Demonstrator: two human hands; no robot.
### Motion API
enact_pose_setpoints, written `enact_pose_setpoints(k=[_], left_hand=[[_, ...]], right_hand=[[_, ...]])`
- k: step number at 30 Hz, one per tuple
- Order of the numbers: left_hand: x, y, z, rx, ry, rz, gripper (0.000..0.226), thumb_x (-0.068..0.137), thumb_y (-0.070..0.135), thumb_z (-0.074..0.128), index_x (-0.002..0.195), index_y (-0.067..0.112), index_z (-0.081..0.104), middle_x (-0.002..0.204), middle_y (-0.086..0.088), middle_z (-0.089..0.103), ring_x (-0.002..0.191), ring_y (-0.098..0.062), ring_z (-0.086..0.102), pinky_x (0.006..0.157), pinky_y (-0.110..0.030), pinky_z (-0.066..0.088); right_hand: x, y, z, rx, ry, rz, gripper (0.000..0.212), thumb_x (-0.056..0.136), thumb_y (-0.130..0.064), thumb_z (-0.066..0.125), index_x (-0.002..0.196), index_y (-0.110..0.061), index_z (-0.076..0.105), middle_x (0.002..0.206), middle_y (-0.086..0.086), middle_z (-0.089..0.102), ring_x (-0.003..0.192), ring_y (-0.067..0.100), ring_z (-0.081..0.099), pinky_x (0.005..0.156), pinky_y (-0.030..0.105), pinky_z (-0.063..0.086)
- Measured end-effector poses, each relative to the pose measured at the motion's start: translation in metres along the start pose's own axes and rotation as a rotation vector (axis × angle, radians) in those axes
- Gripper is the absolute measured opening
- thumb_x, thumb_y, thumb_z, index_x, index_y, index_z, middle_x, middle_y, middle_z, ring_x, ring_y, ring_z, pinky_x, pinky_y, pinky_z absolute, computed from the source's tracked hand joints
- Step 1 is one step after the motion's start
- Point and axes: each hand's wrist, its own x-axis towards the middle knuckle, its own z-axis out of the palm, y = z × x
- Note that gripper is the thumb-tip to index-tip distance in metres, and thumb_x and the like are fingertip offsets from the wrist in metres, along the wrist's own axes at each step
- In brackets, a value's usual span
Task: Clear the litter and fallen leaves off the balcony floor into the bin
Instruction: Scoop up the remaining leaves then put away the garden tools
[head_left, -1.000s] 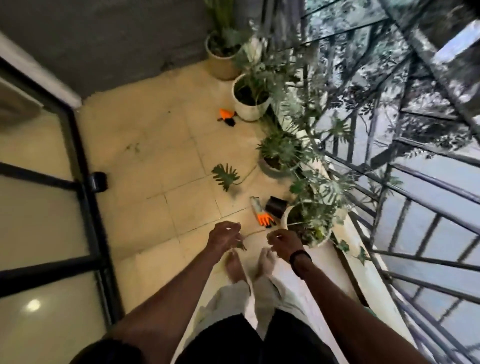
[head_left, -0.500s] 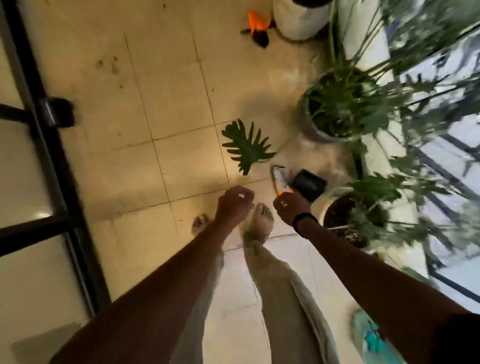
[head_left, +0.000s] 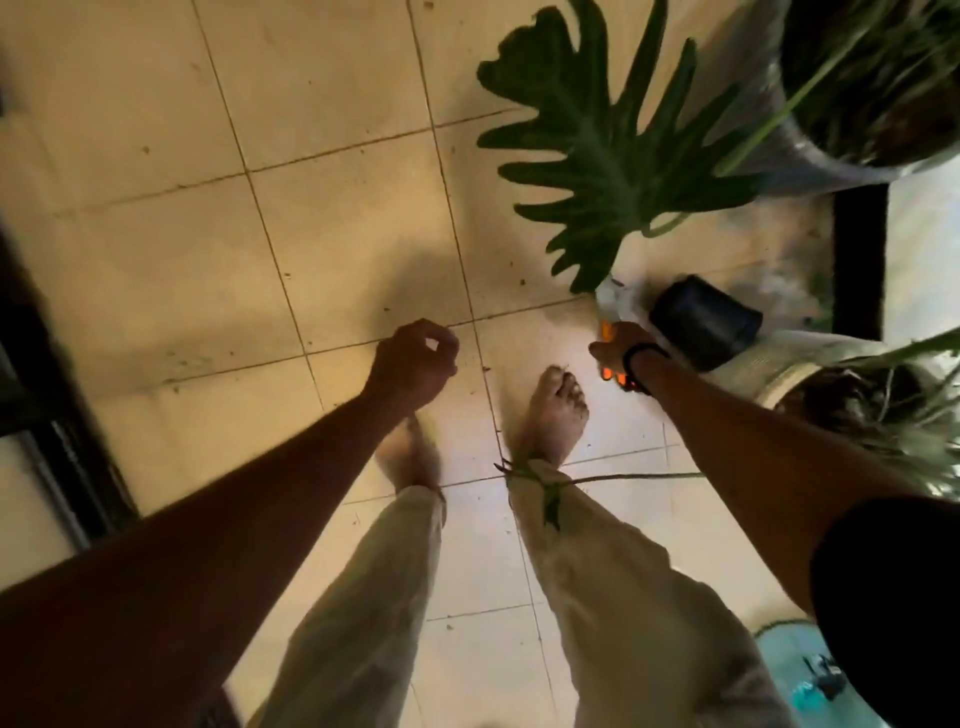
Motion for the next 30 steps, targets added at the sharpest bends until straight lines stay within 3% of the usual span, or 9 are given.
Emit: enact_pose_setpoints(k=[1,3,5,7,12,17,20,25,30], left_hand=[[-0.011,-0.005,-0.007,-0.010,-0.008,-0.034,0.015,0.098,0.023,0.066,0.112,0.019,0.069,0.104,-0.006,0.076,0.091,-0.022,0.075,0.085,-0.041,0.060],[-0.035,-0.006,-0.019,-0.071,-0.023,-0.087,0.008,0.094,0.017,0.069,0.101,0.021,0.071,0.098,-0.014,0.077,0.088,-0.030,0.075,0.082,-0.049,0.060],[-0.059,0.003,-0.027,-0.089,0.001,-0.111,0.010,0.093,0.015,0.068,0.098,0.022,0.071,0.095,-0.016,0.078,0.085,-0.029,0.075,0.080,-0.046,0.060],[-0.082,0.015,-0.029,0.030,0.070,-0.064,0.020,0.098,0.026,0.062,0.117,0.023,0.067,0.094,-0.009,0.078,0.088,-0.026,0.074,0.082,-0.038,0.059],[-0.145,0.068,-0.032,0.054,0.117,0.103,0.062,0.096,0.056,0.059,0.149,0.027,0.043,0.127,-0.004,0.066,0.117,-0.024,0.062,0.092,-0.030,0.047],[-0.199,0.113,-0.018,0.053,-0.034,0.165,0.051,0.083,0.071,0.067,0.119,0.035,0.064,0.108,0.002,0.074,0.099,-0.017,0.069,0.075,-0.027,0.047],[-0.228,0.114,-0.002,0.061,-0.099,0.232,0.063,0.069,0.079,0.069,0.100,0.023,0.072,0.093,-0.004,0.076,0.086,-0.020,0.071,0.077,-0.042,0.055],[-0.272,0.081,0.036,-0.016,-0.239,0.236,0.029,0.078,0.043,0.078,0.090,0.018,0.070,0.092,-0.013,0.073,0.088,-0.032,0.072,0.086,-0.060,0.058],[-0.330,0.036,0.090,-0.119,-0.291,0.159,0.022,0.089,0.006,0.072,0.108,0.012,0.063,0.100,-0.016,0.068,0.090,-0.033,0.069,0.082,-0.055,0.060]], right_hand=[[0.014,0.004,-0.005,-0.042,-0.020,0.005,0.059,0.099,-0.047,0.053,0.131,0.002,0.064,0.119,0.027,0.069,0.109,0.036,0.068,0.094,0.040,0.054],[0.058,0.040,-0.002,0.129,-0.011,-0.082,0.070,0.090,-0.069,0.047,0.095,-0.007,0.078,0.087,0.012,0.077,0.080,0.025,0.074,0.081,0.035,0.059],[-0.001,0.023,-0.013,0.392,-0.047,-0.045,0.048,0.091,-0.057,0.063,0.081,-0.010,0.071,0.089,0.013,0.071,0.083,0.027,0.068,0.088,0.041,0.059],[-0.062,0.010,-0.022,0.808,-0.058,-0.046,0.023,0.087,-0.026,0.079,0.076,-0.010,0.065,0.088,0.017,0.066,0.084,0.029,0.064,0.091,0.051,0.058],[-0.164,0.003,-0.045,1.071,-0.251,-0.200,0.024,0.081,-0.002,0.080,0.082,-0.017,0.062,0.074,0.006,0.070,0.067,0.022,0.069,0.056,0.030,0.055],[-0.244,0.016,-0.059,1.227,-0.235,-0.224,0.029,0.088,0.008,0.059,0.096,-0.019,0.064,0.078,0.009,0.070,0.060,0.019,0.065,0.050,0.024,0.051],[-0.282,0.039,-0.061,1.317,-0.253,-0.283,0.024,0.092,0.003,0.052,0.099,-0.015,0.067,0.076,0.005,0.070,0.065,0.019,0.065,0.053,0.024,0.051],[-0.325,0.114,-0.046,1.219,-0.089,-0.322,0.015,0.102,-0.014,0.057,0.094,-0.017,0.069,0.077,0.003,0.072,0.067,0.017,0.068,0.054,0.026,0.053],[-0.358,0.217,-0.006,0.990,0.015,-0.426,0.025,0.088,-0.013,0.077,0.112,-0.018,0.070,0.095,0.012,0.075,0.077,0.023,0.069,0.054,0.028,0.052]])
